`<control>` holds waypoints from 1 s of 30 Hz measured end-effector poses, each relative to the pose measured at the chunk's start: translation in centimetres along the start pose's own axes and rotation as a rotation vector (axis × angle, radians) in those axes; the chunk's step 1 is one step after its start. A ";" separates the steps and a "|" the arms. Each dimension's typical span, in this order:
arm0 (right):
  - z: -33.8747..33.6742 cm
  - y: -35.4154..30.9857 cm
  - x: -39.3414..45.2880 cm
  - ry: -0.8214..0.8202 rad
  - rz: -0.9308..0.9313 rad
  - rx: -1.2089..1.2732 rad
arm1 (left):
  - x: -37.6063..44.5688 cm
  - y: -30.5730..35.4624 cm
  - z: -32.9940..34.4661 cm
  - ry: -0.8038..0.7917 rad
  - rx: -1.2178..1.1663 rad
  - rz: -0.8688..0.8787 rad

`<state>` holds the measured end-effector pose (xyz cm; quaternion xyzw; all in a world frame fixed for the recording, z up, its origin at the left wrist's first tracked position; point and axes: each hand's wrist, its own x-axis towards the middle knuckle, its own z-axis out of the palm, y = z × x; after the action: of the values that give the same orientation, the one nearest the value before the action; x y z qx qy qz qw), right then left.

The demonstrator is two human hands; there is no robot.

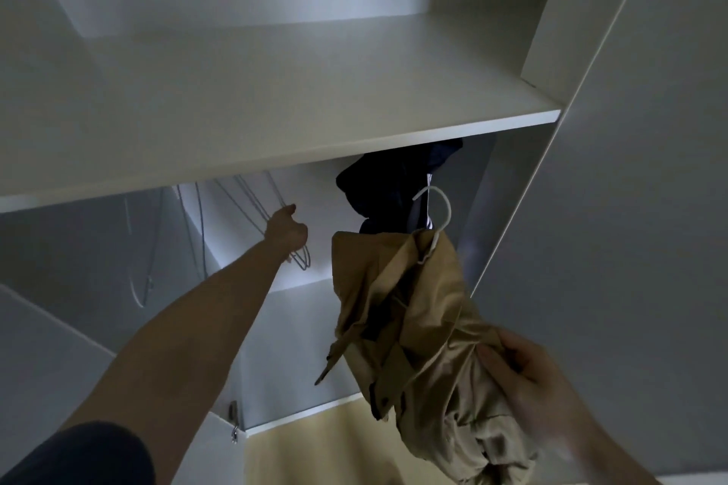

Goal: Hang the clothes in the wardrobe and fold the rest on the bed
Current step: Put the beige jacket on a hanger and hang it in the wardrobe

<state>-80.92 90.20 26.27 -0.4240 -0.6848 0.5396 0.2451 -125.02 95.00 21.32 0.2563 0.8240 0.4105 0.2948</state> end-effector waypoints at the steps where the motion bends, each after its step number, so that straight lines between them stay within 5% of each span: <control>1: 1.2 -0.4 -0.2 -0.002 0.005 0.019 | -0.6 -0.3 -0.9 -0.011 0.035 0.015; 12: 13.9 -5.7 2.4 0.096 0.077 0.220 | -5.6 -1.5 -8.5 -0.045 0.138 0.056; 22: 18.3 -7.1 11.0 0.101 0.065 0.184 | -6.0 -2.4 -9.9 -0.003 0.352 0.128; 30: 19.4 -8.1 19.0 0.121 0.017 0.130 | -5.3 -3.3 -9.3 0.008 -0.290 -0.038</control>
<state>-108.76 95.51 25.90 -0.4448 -0.6285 0.5584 0.3087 -128.38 84.84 24.65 0.1938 0.7620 0.5204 0.3331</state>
